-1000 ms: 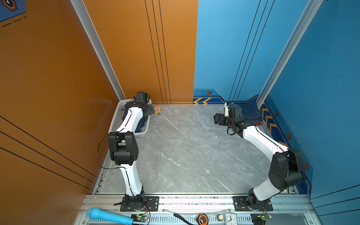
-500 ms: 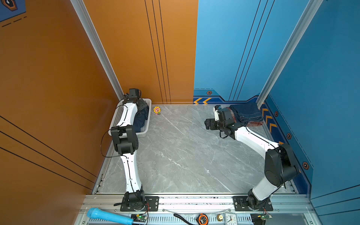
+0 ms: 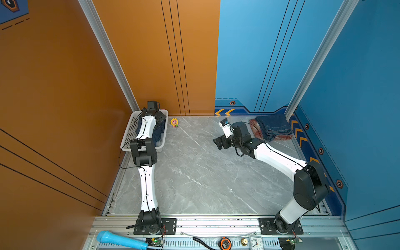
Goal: Fold and stack the skirts
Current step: 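Grasp the denim skirt in the white basket with the left gripper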
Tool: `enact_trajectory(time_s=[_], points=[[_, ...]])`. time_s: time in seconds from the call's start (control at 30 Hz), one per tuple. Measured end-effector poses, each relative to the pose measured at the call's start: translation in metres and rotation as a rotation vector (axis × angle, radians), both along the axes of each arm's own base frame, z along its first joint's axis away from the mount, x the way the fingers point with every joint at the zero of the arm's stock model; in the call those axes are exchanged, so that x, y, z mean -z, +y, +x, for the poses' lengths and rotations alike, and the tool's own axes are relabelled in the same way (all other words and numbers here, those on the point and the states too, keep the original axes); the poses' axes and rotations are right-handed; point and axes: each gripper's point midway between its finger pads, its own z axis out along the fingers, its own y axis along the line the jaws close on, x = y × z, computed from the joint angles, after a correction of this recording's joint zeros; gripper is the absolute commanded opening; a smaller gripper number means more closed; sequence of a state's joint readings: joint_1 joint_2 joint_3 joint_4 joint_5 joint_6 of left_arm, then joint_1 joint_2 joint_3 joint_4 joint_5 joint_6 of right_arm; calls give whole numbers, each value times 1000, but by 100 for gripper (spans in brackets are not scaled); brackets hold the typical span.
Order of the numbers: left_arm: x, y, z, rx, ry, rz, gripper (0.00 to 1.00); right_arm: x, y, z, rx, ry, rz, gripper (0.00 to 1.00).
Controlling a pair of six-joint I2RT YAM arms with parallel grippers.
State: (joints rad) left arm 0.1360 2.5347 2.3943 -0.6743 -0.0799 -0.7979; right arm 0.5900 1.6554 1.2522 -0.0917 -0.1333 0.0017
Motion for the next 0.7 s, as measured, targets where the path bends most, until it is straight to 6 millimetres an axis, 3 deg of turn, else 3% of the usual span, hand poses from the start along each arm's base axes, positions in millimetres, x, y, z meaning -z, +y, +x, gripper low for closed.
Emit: enact_trajectory(time_s=[0.13,0.27,0.5,0.7], points=[[10,-4,0,-12,8,-43,38,-7,38,-25,-122,-6,26,98],[9,-5,2,-15,-1,-64,4,-7,64,-48,-200,-11,26,98],[3,-5,3,2,-16,-74,0,-7,72,-56,-227,-11,31,98],[-37,2,2,10,-82,-79,0,-10,72,-55,-224,-19,36,98]])
